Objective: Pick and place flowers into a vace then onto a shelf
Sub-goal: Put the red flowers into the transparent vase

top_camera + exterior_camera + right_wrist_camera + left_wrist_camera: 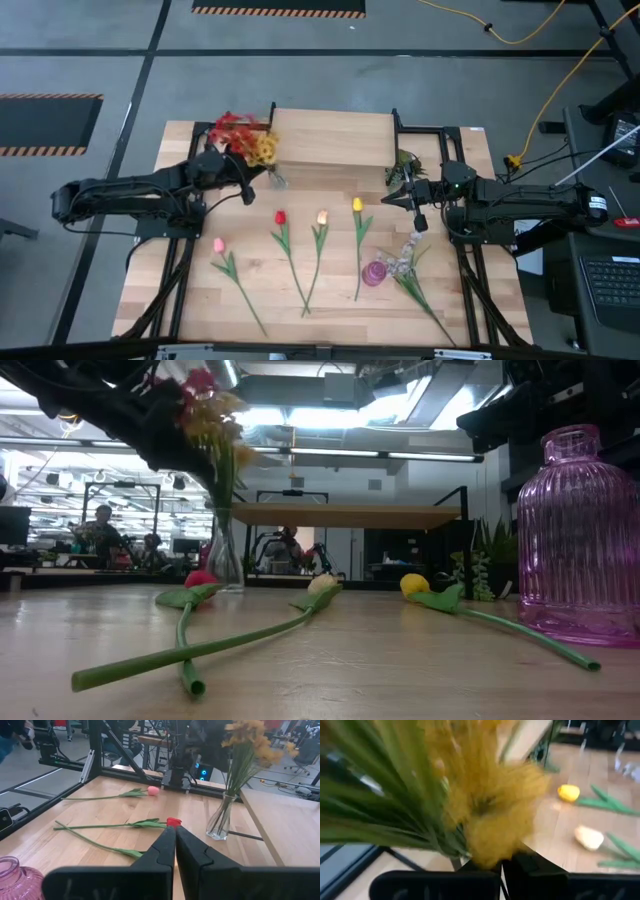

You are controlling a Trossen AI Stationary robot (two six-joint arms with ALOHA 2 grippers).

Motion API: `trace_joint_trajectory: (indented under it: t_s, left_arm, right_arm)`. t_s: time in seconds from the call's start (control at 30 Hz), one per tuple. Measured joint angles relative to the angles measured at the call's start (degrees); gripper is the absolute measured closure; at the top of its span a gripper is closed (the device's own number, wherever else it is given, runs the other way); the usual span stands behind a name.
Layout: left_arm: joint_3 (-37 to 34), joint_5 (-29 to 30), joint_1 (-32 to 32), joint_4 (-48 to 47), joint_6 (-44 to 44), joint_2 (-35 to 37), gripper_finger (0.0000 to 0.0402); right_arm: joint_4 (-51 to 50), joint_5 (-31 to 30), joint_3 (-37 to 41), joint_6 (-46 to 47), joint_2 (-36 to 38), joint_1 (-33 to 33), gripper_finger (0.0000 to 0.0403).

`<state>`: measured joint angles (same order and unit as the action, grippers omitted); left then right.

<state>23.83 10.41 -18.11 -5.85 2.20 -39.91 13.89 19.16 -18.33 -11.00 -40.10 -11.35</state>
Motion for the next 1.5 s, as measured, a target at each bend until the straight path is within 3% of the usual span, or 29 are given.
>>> trace_joint_trajectory:
  t_s: [0.5,1.13,1.33,1.5]
  left_arm:
    - [0.0,-5.52,0.0,3.27,-1.15,3.63,0.039]
    - [0.41,-6.81,0.07,7.32,-5.93,7.14,0.0248]
    - [0.42,-13.28,0.09,5.51,-8.01,10.63,0.0248]
    - [0.42,-12.15,0.09,1.83,-7.57,12.93,0.0255]
  right_arm:
    - [0.0,-0.02,0.0,0.0,0.0,0.0,0.0385]
    - [-0.02,0.0,0.0,0.02,0.0,0.0,0.0385]
    - [-0.04,0.0,0.0,0.02,0.0,0.0,0.0385]
    - [-0.07,0.0,0.0,0.22,0.0,0.02,0.0385]
